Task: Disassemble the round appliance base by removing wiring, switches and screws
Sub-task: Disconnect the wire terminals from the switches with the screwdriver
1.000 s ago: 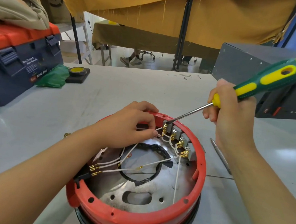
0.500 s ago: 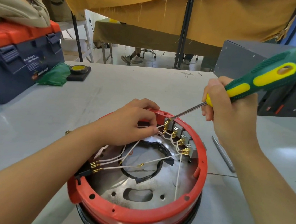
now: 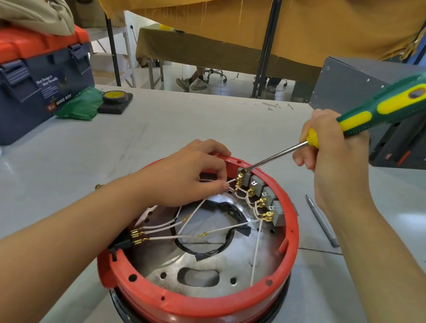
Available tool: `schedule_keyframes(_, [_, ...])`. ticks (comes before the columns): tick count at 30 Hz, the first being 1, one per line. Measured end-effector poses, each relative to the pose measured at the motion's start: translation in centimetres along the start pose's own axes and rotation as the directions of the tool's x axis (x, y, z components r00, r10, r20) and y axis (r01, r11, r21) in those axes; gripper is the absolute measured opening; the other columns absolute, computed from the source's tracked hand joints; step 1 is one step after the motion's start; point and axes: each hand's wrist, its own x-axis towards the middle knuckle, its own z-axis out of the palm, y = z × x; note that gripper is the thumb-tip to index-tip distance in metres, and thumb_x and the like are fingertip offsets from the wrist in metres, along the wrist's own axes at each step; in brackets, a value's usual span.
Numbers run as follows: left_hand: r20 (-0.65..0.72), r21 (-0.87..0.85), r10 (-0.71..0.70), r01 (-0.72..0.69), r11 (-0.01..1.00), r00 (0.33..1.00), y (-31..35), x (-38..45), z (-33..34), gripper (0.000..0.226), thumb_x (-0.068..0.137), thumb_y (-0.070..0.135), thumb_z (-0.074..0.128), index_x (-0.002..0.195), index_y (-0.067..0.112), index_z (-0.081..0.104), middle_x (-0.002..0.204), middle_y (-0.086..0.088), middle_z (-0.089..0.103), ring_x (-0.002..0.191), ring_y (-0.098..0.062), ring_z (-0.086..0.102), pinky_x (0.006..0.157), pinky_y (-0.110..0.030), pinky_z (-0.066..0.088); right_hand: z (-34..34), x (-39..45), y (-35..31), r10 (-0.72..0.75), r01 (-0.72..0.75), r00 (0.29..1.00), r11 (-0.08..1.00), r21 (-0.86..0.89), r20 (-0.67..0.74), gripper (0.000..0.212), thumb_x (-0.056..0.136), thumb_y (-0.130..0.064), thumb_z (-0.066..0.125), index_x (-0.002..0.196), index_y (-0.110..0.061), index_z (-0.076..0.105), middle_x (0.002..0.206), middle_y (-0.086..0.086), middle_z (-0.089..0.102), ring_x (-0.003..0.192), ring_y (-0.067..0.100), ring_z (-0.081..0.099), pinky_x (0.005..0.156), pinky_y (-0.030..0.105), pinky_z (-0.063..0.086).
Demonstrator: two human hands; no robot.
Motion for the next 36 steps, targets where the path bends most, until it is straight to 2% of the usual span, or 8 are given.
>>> schedule_keyframes(7, [-0.005, 0.012, 0.008, -0.008, 1.000, 1.000, 0.0, 0.0, 0.1, 0.012, 0.089, 0.033, 0.059, 0.082, 0.025, 0.065, 0.135, 0.010, 0.043, 0.119, -0.005, 0.037, 0.095, -0.016, 0.025, -0.5, 0.7, 1.0, 0.237, -0.221, 0.963, 0.967, 0.129, -0.126, 0.032, 0.090, -0.013, 0.046, 0.058, -0.013, 0.046, 0.047, -0.005, 0.041, 0.036, 0.008, 0.031, 0.042, 0.021, 0.038])
schedule_keyframes(21, [0.001, 0.022, -0.002, 0.002, 1.000, 1.000, 0.2, 0.0, 0.0, 0.014, 0.089, 0.032, 0.060, 0.084, 0.022, 0.067, 0.135, 0.010, 0.042, 0.119, -0.007, 0.038, 0.099, -0.021, 0.027, -0.9, 1.2, 2.0, 0.419, -0.379, 0.896, 0.894, 0.238, -0.148, 0.027, 0.089, -0.017, 0.046, 0.062, -0.015, 0.042, 0.044, -0.006, 0.037, 0.036, 0.009, 0.027, 0.042, 0.019, 0.035])
schedule_keyframes(24, [0.003, 0.025, -0.002, 0.002, 1.000, 1.000, 0.2, 0.0, 0.0, 0.013, 0.089, 0.032, 0.060, 0.083, 0.023, 0.067, 0.135, 0.009, 0.042, 0.120, -0.007, 0.038, 0.101, -0.022, 0.028, -0.8, 1.2, 2.0, 0.401, -0.359, 0.902, 0.903, 0.236, -0.160, 0.028, 0.089, -0.017, 0.046, 0.061, -0.014, 0.043, 0.043, -0.006, 0.038, 0.036, 0.009, 0.028, 0.042, 0.021, 0.035])
schedule_keyframes(29, [-0.011, 0.031, 0.001, -0.001, 1.000, 1.000, 0.3, 0.0, 0.0, 0.013, 0.089, 0.028, 0.061, 0.084, 0.019, 0.068, 0.135, 0.006, 0.044, 0.120, -0.010, 0.039, 0.094, -0.014, 0.025, -0.6, 0.9, 1.3, 0.249, -0.215, 0.954, 0.955, 0.203, -0.165, 0.034, 0.087, -0.013, 0.047, 0.054, -0.016, 0.045, 0.046, -0.006, 0.042, 0.036, 0.008, 0.030, 0.041, 0.021, 0.035])
schedule_keyframes(36, [-0.003, 0.025, -0.003, 0.003, 1.000, 1.000, 0.3, 0.0, 0.0, 0.013, 0.089, 0.030, 0.060, 0.083, 0.022, 0.067, 0.135, 0.008, 0.043, 0.120, -0.009, 0.038, 0.097, -0.017, 0.026, -0.5, 0.5, 0.7, 0.115, -0.102, 0.983, 0.990, 0.093, -0.145, 0.033, 0.089, -0.014, 0.049, 0.056, -0.013, 0.045, 0.046, -0.006, 0.044, 0.034, 0.008, 0.034, 0.041, 0.020, 0.037])
